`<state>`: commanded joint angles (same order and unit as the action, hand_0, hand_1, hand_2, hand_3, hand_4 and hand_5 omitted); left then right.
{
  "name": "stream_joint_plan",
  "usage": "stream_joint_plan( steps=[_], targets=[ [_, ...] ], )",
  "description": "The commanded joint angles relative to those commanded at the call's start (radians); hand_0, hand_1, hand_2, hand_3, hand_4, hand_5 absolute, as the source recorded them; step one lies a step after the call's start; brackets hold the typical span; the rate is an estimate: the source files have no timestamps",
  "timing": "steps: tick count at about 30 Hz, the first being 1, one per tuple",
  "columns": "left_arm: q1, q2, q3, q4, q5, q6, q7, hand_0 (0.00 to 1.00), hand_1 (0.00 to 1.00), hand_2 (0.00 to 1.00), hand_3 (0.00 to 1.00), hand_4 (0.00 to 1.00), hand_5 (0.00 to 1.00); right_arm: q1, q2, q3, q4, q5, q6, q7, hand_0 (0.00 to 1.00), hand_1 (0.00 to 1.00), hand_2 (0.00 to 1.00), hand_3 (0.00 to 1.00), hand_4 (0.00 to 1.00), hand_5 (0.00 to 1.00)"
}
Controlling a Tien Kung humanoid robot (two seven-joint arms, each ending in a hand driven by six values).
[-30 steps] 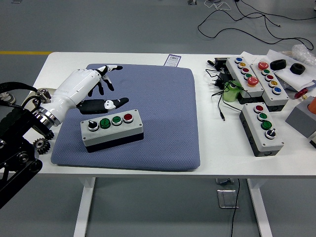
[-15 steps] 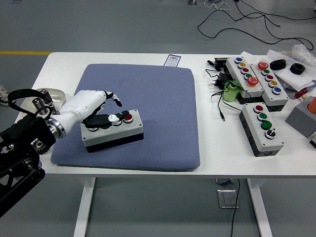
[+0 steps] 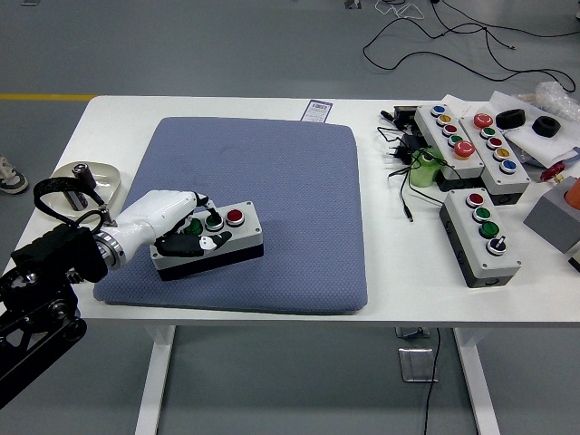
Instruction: Pick up the button,place it on the desk,press the button,press the button
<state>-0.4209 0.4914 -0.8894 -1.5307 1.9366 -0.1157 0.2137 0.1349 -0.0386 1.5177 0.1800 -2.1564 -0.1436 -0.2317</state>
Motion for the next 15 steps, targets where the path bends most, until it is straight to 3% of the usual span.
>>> stream_joint_plan(
  steps=[13,15],
  targets=[
    [-0.006,-0.006,0.014,0.029,0.015,-0.060,0.033,0.002,0.002,0.002,0.618,0.704,0.762,-0.005,0.000,0.006,0.000,-0.009,0.002,-0.001,0.673,0.658,0.674,0.624,0.310,0.173],
    [-0.003,-0.006,0.016,0.029,0.016,-0.054,0.032,0.002,0.002,0.002,0.618,0.704,0.762,-0.007,0.000,0.007,0.000,-0.010,0.002,-0.001,0.673,0.658,0.674,0.624,0.310,0.173]
  ],
)
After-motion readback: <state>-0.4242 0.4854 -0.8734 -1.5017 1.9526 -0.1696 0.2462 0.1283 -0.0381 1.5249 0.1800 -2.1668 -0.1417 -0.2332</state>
